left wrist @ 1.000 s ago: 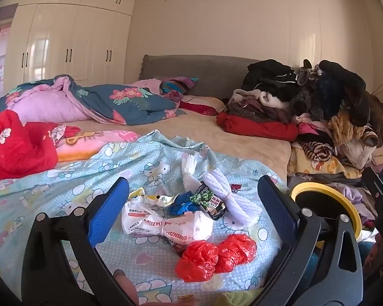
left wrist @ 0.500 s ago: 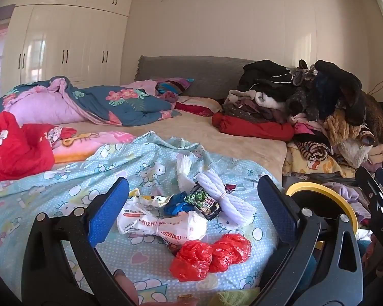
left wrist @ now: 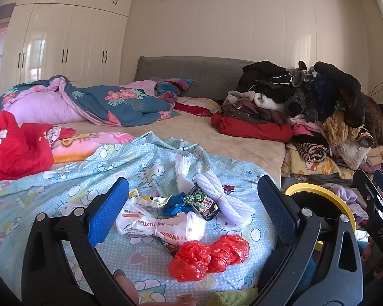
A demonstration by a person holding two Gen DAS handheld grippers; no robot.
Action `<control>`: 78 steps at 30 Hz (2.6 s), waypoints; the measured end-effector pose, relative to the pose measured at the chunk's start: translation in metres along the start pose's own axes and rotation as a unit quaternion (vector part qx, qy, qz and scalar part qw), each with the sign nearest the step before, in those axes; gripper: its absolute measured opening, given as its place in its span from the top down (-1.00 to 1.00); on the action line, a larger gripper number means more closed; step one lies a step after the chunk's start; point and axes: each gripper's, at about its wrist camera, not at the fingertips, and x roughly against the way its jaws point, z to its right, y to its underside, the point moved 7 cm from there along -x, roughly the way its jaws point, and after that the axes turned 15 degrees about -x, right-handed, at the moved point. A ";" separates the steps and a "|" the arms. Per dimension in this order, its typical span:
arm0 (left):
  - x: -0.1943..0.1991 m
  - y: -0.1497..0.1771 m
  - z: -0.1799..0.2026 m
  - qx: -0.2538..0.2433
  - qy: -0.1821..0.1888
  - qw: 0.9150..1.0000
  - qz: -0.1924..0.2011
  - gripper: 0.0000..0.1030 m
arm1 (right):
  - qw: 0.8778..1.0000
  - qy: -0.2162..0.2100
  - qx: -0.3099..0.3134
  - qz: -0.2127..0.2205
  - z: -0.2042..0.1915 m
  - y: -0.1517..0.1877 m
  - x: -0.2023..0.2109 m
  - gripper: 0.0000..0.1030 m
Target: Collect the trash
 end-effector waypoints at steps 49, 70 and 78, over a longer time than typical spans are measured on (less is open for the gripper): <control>-0.002 0.004 0.000 0.015 -0.011 1.000 -0.011 -0.79 | 0.997 -0.060 0.008 -0.049 -0.027 0.018 -0.018 -0.90; -0.035 0.039 -0.083 0.075 -0.073 0.993 -0.062 -0.79 | 0.976 -0.140 0.056 -0.157 -0.101 0.048 -0.080 -0.90; -0.073 0.065 -0.097 0.087 -0.054 0.989 -0.104 -0.79 | 0.964 -0.108 0.068 -0.235 -0.085 0.078 -0.132 -0.90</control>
